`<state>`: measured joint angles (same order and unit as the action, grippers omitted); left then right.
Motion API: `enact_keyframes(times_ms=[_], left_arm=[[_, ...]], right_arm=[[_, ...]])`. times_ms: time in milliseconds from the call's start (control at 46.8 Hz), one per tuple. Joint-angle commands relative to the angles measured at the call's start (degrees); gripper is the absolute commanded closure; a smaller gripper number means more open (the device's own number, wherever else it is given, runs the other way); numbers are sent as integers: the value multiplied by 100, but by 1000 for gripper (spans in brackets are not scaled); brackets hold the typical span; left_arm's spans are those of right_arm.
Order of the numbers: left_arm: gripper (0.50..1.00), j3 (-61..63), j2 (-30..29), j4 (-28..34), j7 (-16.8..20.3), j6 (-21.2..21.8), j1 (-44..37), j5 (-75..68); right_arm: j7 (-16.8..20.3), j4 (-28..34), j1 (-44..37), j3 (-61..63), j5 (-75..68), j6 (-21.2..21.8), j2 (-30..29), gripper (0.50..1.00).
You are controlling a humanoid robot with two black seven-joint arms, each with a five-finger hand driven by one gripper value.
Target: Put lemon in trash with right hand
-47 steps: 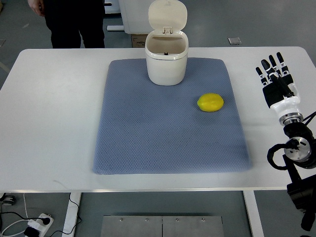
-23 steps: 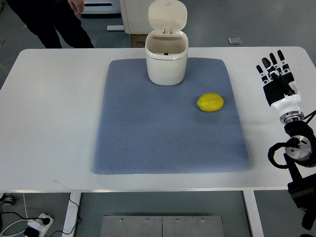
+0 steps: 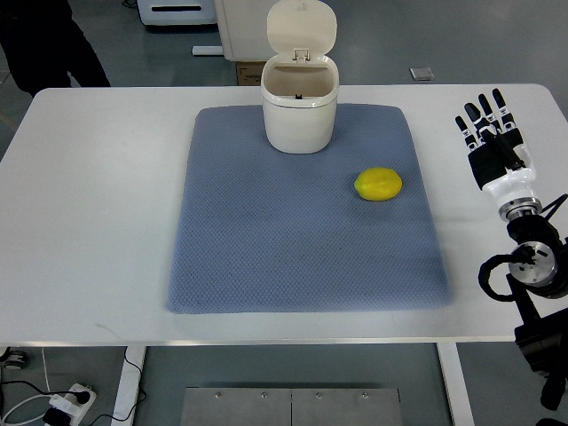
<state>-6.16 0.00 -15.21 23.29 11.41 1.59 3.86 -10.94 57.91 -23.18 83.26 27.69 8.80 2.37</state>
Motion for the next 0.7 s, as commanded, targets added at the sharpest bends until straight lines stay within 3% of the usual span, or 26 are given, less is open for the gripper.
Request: enact_keyframes(times_ms=[0,534,683], left_arm=[[500,1,0,0,0,1,-1,0],[500,1,0,0,0,1,-1,0],[500,1,0,0,0,1,-1,0]], right_arm=[[4,-96,-55,-11,-79,-1,0,500],[-22,-149,-204,-591,-88,-1,18,500],[-22,-149,-283,-1109,-79,-1,448,500]])
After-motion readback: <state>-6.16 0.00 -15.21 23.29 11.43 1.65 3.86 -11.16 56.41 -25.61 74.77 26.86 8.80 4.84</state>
